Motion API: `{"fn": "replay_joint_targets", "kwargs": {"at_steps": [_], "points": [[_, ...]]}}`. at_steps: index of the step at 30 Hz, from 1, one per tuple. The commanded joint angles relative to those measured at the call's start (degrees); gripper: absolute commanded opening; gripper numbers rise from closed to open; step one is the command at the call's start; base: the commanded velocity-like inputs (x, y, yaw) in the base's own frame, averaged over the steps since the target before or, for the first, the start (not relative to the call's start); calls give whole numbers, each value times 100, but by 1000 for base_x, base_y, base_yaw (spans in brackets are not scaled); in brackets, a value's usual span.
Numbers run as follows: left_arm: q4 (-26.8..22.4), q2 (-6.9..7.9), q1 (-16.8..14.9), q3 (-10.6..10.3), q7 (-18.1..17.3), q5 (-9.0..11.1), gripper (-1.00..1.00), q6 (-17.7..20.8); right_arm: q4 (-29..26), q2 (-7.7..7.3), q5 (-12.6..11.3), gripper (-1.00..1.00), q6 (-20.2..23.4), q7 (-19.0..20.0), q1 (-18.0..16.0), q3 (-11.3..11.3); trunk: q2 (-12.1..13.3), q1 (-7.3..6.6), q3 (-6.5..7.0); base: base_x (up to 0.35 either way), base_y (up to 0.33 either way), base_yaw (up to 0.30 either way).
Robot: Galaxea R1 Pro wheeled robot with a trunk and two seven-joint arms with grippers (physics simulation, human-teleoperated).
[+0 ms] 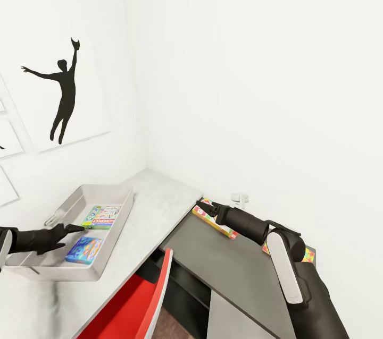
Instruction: Put all the toys in the child's room - the three board games (two on the bed and one on the table), the two jigsaw puzzles on the table, and the tennis ball on the table - inside the toy box on the table in the child's room.
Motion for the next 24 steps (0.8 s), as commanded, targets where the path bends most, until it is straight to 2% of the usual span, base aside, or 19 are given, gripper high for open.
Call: {"fn": "replay_joint_targets", "kwargs": {"at_steps": [1, 3, 5, 6, 7, 10, 11, 12, 15, 17, 19, 21, 24], "points": [[-8, 59, -6, 21, -280, -15, 100, 32, -3, 3, -6, 100, 33, 10, -5, -7, -8, 2, -10, 0, 0, 0], [-14, 191, -2, 18, -716, 33, 100, 32, -8, 1, -6, 100, 32, 10, -5, -7, -8, 2, -10, 0, 0, 0], [-33, 388, 2, 11, -1414, 59, 100, 32, -9, 2, -6, 100, 31, 24, -5, -7, -8, 2, -10, 0, 0, 0], [-44, 436, 3, 9, -1594, 60, 100, 32, -10, 2, -6, 100, 31, 34, -5, -7, -8, 2, -10, 0, 0, 0], [-71, 530, 11, 5, -1947, 56, 100, 22, -11, 3, -6, 100, 31, 59, -5, -5, -8, 2, -9, 0, 0, 0], [-149, 731, 35, -2, -2581, 51, 100, -4, -11, 3, -6, 100, 30, 115, -5, -6, -8, 2, -4, 0, 0, -2], [-190, 845, 47, -3, -2868, 51, 100, -17, -11, 3, -6, 100, 31, 135, -5, -6, -8, 2, 0, 0, 0, -27], [-206, 905, 54, -3, -3007, 52, 100, -24, -11, 3, -6, 100, 29, 141, -5, -5, -8, 2, 6, 0, 0, -40], [-254, 1259, 104, -3, -3900, 52, 100, -186, -12, 3, -6, 100, 24, 165, -5, 0, -8, 2, 28, 0, 0, -80], [-255, 1352, 152, -1, -4098, 56, 100, -318, -12, 3, -6, 100, 23, 168, -5, 1, -8, 2, 44, 0, 0, -101], [-249, 1453, 232, 38, -4144, 68, 100, -520, -9, 3, -6, 100, 23, 172, -5, 6, -8, 2, 61, 0, 0, -110], [-217, 1525, 363, 203, -4144, 75, 100, -727, -8, 3, -6, 100, 18, 175, -5, 6, -8, 2, 78, 0, 0, -115], [-155, 1542, 513, 360, -4144, 79, 100, -890, -7, 3, -6, 100, 16, 177, -5, 6, -8, 2, 104, 0, 0, -117]]}}
